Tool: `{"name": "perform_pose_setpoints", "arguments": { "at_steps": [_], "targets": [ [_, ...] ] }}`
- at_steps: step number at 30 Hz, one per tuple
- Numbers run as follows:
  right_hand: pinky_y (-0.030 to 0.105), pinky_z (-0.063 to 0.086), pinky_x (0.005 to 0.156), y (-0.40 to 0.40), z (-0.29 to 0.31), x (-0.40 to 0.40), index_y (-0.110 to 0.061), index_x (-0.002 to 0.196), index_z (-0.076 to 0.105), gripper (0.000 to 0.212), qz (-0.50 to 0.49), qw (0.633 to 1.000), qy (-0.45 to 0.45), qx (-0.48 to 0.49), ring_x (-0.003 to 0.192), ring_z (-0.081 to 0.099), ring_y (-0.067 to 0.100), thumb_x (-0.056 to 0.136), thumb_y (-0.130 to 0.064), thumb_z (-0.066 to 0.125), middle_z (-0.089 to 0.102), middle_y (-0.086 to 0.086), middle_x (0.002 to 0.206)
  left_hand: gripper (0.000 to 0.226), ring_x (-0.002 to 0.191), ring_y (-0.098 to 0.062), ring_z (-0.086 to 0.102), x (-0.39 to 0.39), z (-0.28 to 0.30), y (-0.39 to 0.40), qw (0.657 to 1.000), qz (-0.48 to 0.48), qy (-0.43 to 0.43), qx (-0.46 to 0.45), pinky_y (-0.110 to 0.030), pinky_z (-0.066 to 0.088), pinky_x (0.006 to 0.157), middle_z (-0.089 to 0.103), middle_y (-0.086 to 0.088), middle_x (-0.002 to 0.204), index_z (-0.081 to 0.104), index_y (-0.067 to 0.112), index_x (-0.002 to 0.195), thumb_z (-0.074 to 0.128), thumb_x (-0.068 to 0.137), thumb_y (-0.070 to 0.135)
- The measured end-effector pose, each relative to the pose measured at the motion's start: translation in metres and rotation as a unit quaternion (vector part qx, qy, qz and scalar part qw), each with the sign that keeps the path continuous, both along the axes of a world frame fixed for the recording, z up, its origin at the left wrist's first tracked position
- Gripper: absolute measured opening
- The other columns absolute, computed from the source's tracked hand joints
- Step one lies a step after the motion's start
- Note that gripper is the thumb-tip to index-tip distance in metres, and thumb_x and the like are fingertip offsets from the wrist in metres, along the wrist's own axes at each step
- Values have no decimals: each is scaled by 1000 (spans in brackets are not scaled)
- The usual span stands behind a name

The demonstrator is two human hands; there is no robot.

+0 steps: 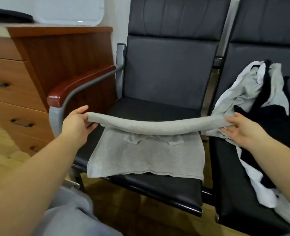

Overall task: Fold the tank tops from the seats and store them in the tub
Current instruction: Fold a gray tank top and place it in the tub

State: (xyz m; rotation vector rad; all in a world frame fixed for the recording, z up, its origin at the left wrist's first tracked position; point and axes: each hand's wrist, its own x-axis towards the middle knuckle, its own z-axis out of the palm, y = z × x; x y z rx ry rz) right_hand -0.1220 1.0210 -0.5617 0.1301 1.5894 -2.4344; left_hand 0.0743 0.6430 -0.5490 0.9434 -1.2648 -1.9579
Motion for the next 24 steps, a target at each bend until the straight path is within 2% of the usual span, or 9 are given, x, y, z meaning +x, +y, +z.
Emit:
{"name": "perform_pose_setpoints", "arguments": {
  "at_steps": [2,4,7,11,14,17,19,22,24],
  "targets": [
    [37,51,85,11,-13,25,-14,145,31,58,-9,1000,-24,14,85,64,19,94,7,46,54,10,125,38,109,-26,55,13,-10,7,999,27,-39,9,-34,49,86,49,-14,132,57,15,126,33,100,-1],
    [39,53,80,21,-26,45,-14,150,26,65,13,997,-52,56,88,61,21,93,9,48,51,14,134,38,104,-27,55,24,-22,12,995,40,-86,29,-30,46,83,50,-16,132,58,14,127,32,101,2],
    [33,58,56,31,-36,66,-9,144,37,58,112,967,-123,192,88,60,23,91,12,49,60,12,110,35,90,-28,53,33,-39,12,982,-11,-189,11,-33,47,72,53,-18,126,64,13,113,32,102,4],
    [31,54,69,29,-47,70,-5,130,52,42,192,920,-125,317,97,61,23,90,9,55,64,10,105,29,75,-26,54,48,-62,5,912,-150,-374,-75,-30,45,58,52,-16,96,66,8,93,38,101,8],
    [27,50,67,19,-53,70,-8,116,63,29,183,881,-69,431,99,58,22,89,2,61,63,10,106,30,72,-25,58,54,-69,-2,881,-186,-425,-96,-29,47,57,57,-14,105,68,7,100,38,101,8],
    [22,46,63,6,-60,69,-14,92,66,14,157,830,36,535,92,57,20,87,-2,62,63,9,98,23,73,-25,56,55,-68,-5,875,-202,-431,-89,-30,44,54,58,-16,94,62,2,108,42,99,9],
    [24,44,68,-5,-64,67,-19,79,63,19,149,797,108,576,90,59,21,87,-2,60,64,6,93,18,73,-25,55,56,-66,-2,873,-218,-430,-80,-30,44,53,56,-16,90,54,2,112,49,97,11],
    [23,40,81,-25,-66,71,-23,82,62,17,169,745,186,618,97,62,21,88,-7,58,63,-2,91,23,79,-25,57,56,-64,3,864,-240,-433,-91,-31,48,57,57,-13,96,54,5,113,56,96,21],
    [22,40,81,-45,-65,79,-25,82,61,18,200,734,231,606,93,61,18,88,-8,60,62,-6,88,23,82,-25,57,55,-61,7,853,-259,-438,-114,-32,48,65,57,-12,95,55,6,105,60,95,25]
  ]
}}
